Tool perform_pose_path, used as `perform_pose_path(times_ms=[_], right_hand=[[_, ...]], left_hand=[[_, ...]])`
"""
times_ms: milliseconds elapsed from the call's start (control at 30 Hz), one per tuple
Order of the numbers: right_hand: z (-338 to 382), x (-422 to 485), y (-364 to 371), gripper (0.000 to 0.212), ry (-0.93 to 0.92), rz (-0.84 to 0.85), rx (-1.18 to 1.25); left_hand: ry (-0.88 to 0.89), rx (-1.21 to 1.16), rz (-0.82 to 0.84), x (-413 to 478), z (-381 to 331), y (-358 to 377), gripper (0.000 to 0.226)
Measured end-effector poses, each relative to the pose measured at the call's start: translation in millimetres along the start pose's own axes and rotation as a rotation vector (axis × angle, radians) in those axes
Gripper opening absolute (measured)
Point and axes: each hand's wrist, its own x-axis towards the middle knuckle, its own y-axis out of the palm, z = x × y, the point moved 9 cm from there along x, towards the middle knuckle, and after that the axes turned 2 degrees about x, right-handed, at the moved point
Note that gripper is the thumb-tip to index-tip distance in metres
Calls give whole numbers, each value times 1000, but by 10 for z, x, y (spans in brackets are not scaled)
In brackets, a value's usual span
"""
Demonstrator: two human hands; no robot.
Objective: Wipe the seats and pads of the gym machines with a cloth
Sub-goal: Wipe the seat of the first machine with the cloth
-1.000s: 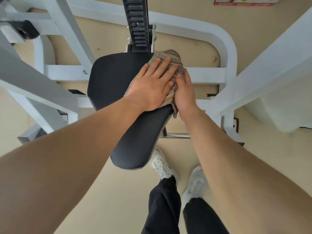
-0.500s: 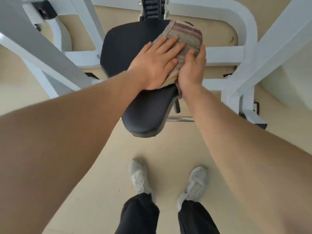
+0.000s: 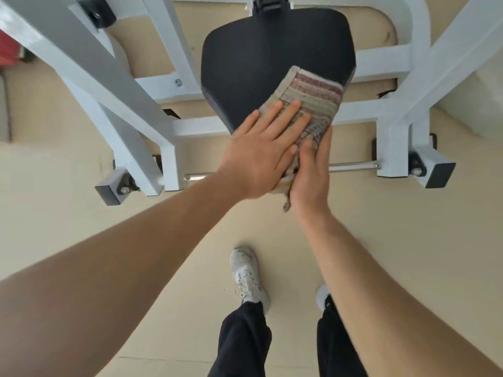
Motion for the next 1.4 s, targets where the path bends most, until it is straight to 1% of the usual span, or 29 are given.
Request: perform_pose_path(times_ms=[100, 200, 267, 333, 400, 433, 500, 567, 600, 633, 667, 733, 800, 867, 933, 1000, 1067, 1133, 1233, 1300, 1333, 1367, 1400], right_hand=[[-36, -506, 70, 58, -43, -73, -103], [-14, -673, 77, 61, -124, -71, -232], [13, -542, 7, 65, -216, -18, -375], [77, -284, -60, 69, -332, 85, -537], [224, 75, -99, 65, -458, 154, -685], [295, 268, -99, 63, -476, 174, -733], [350, 516, -75, 63, -393, 187, -748], [330, 481, -55, 60, -323, 147, -670], [318, 384, -62, 59, -321, 108, -613], [298, 256, -67, 57, -334, 69, -564], [268, 113, -63, 56, -359, 37, -525], [178, -152, -39, 56, -400, -12, -492], [66, -357, 10, 59, -446, -19, -542], [-49, -493, 33, 66, -515, 7, -665], [-95, -513, 8, 70, -623, 44, -821], [-83, -436, -64, 71, -766, 84, -981], [-25, -324, -185, 78, -935, 154, -1179], [85, -160, -272, 81, -1057, 278, -1319], [268, 98, -299, 85, -1076, 481, -1442], [361, 244, -269, 84, -1067, 597, -1508], [386, 308, -257, 82, -1061, 630, -1537], [412, 355, -249, 80, -1058, 632, -1555], [425, 377, -241, 78, -1055, 614, -1551]], left_hand=[[27, -11, -85, -428, -86, 83, 59], [50, -9, -164, -593, -87, 190, 59], [99, 27, -207, -532, -46, 209, 60], [179, 55, -247, -403, -19, 165, 63], [188, 8, -300, -260, -2, 70, 59], [151, -29, -347, -205, -3, 12, 54], [-8, -106, -432, -156, 3, -59, 49], [-237, -221, -471, -220, 24, -23, 48], [-322, -280, -496, -269, 12, 3, 48], [-363, -324, -530, -312, -16, 19, 47], [-361, -338, -561, -358, -45, 32, 47], [-262, -297, -588, -462, -70, 97, 51], [-127, -202, -550, -561, -22, 205, 57], [4, -50, -492, -652, 70, 297, 61], [118, 83, -450, -627, 157, 292, 63], [206, 122, -433, -545, 190, 229, 66], [225, 132, -434, -499, 149, 202, 70], [112, 84, -454, -498, 66, 213, 72], [-175, -65, -520, -524, -168, 271, 67], [-312, -131, -558, -496, -322, 281, 64], [-344, -151, -575, -493, -340, 271, 64], [-331, -157, -589, -493, -323, 259, 64], [-267, -133, -593, -499, -293, 246, 65]])
